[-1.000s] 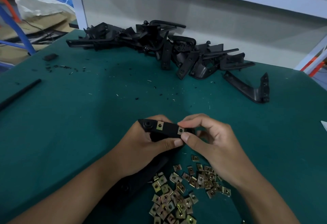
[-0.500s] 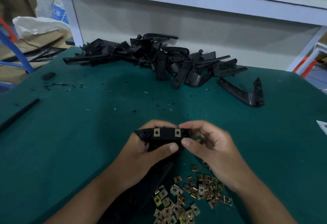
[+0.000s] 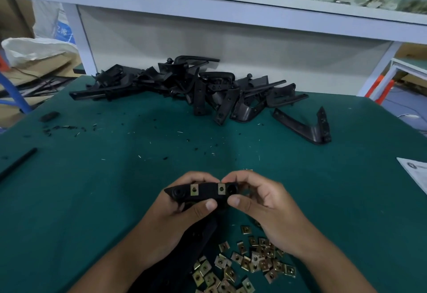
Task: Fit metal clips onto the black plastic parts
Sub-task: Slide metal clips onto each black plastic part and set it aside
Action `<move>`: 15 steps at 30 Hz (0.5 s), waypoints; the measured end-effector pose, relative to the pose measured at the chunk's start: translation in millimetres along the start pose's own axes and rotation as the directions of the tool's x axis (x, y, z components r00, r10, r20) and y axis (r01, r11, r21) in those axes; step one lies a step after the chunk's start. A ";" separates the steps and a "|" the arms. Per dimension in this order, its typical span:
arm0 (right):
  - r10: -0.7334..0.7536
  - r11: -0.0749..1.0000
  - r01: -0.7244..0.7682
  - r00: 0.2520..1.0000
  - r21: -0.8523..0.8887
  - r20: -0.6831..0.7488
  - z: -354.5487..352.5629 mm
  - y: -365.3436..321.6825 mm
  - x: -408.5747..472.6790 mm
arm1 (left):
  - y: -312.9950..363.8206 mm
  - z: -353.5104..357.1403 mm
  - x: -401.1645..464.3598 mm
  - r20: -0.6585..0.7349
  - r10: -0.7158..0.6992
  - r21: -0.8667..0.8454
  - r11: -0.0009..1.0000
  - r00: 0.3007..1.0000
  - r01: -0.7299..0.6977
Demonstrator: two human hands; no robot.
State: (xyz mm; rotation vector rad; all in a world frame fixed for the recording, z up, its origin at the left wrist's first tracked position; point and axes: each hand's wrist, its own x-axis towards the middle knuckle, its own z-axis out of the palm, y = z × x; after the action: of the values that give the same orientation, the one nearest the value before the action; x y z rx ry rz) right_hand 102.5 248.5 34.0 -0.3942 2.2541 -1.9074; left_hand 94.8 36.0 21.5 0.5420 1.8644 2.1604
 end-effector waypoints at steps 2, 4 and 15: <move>-0.001 1.000 0.001 1.000 0.003 -0.001 0.3 -0.7 0.4 | 0.7 0.4 -0.3 -0.010 -0.003 0.000 1.000 1.000 0.003; -0.008 1.000 0.009 1.000 0.023 -0.018 1.3 -0.5 1.6 | 1.3 1.2 0.5 -0.032 -0.001 -0.002 1.000 0.999 0.001; -0.051 0.997 0.059 0.990 0.056 -0.133 3.5 3.2 4.5 | -1.9 -0.3 5.2 -0.292 -0.009 -0.122 0.992 0.956 -0.028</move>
State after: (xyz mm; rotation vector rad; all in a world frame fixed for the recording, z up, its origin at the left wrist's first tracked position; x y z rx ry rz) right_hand 99.0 244.3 30.4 -0.3344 2.2819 -2.0812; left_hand 89.8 38.2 20.3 0.2142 1.8471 2.4564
